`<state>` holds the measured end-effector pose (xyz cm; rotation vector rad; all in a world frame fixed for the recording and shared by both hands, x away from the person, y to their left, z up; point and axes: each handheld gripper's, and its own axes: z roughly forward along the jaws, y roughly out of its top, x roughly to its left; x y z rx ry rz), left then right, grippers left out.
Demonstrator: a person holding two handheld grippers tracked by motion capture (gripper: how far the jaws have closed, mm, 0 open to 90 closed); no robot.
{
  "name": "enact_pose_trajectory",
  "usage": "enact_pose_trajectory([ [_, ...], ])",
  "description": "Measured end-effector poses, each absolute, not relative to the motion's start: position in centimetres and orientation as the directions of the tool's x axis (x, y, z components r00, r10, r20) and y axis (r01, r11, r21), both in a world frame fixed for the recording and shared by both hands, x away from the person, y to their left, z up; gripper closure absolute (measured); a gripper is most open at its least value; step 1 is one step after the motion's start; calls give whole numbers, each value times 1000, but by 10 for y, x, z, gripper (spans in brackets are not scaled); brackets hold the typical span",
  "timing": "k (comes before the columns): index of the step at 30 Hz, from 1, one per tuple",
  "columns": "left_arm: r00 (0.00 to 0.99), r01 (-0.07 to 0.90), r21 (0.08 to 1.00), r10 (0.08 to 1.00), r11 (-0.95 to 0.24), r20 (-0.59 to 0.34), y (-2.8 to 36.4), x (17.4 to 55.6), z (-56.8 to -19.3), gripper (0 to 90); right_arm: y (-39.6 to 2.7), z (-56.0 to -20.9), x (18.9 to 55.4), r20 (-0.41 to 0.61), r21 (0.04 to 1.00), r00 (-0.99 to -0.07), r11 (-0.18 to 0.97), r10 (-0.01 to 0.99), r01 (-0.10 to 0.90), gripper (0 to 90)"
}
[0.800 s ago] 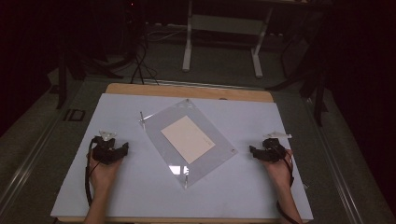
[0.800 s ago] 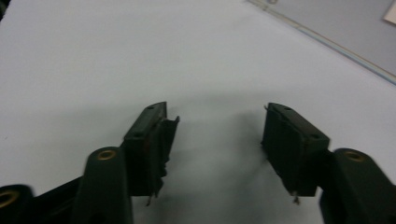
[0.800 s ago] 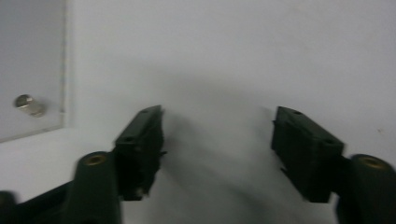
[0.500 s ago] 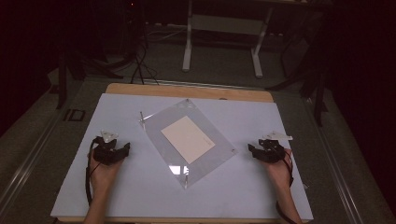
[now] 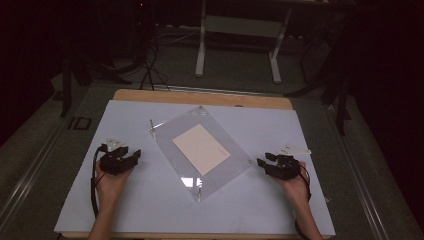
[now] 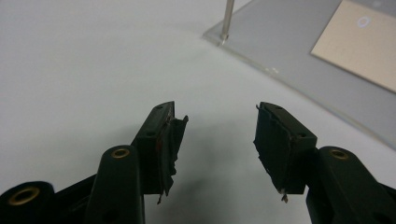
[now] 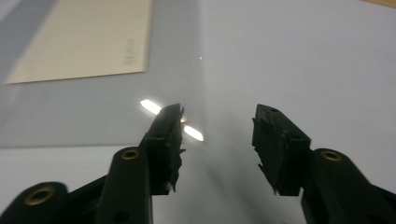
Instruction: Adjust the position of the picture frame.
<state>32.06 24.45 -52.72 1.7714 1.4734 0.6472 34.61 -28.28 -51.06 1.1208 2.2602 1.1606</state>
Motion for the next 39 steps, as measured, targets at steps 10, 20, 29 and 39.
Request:
enact_pose_trajectory([
  [10,293,606,784,954,-133,-64,236,343,-522,512,-256,-510,334,34,803,-706,401,708,440,553],
  [20,317,584,798,947,-149,-55,224,379,-507,623,-241,-506,324,42,813,-760,420,649,403,565],
  [29,296,595,791,954,-146,-46,217,412,-505,659,-234,-506,320,46,814,-786,433,617,387,570],
  [39,278,611,780,959,-134,-53,208,430,-508,726,-214,-503,307,61,826,-842,447,536,345,602],
])
